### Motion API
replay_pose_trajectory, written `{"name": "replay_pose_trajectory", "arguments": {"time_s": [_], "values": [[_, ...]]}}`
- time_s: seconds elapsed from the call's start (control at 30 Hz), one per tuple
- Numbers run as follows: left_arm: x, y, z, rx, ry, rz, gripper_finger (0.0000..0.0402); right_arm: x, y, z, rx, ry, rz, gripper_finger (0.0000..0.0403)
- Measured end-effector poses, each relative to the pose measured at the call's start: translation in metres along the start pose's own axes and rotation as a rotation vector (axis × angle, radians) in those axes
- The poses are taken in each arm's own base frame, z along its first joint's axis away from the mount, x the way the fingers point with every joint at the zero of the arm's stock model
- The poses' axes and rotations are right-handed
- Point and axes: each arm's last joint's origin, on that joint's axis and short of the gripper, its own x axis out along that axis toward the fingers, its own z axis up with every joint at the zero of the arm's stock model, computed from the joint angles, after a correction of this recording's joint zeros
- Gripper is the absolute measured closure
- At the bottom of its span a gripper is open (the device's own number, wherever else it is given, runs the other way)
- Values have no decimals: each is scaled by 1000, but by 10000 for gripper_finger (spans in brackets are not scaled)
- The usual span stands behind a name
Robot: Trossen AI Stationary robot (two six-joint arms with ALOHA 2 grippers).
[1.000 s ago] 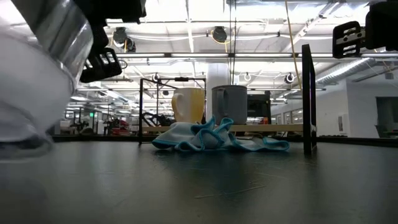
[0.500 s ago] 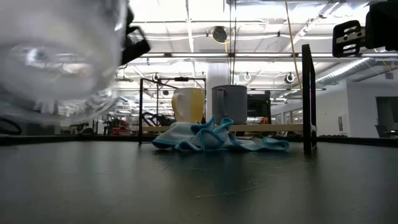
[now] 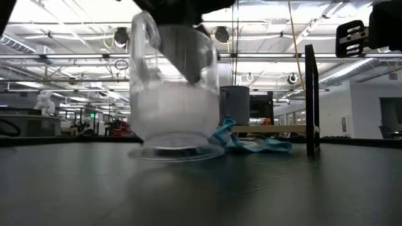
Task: Stack small to large cups/mugs on shelf
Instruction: Put the transparent mug on the shelf
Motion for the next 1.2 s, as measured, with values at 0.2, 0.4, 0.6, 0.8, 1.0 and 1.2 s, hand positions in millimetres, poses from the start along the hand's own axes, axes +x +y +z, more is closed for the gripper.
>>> {"name": "replay_pose_trajectory", "arguments": {"time_s": [0.2,0.4,0.6,0.8,1.0,1.2], "values": [[-1,9,25,111,31,-3,401,0,0,0,0,3,-1,399],[-28,18,43,214,-32,43,401,0,0,0,-1,5,0,399],[-51,36,49,395,4,198,401,0,0,-1,-2,6,0,399],[-57,53,44,514,44,221,401,0,0,-1,-1,6,-1,399],[-53,55,40,511,28,147,401,0,0,-1,-2,10,0,399],[-32,37,45,505,9,123,400,0,0,-1,-32,10,-1,399]]}}
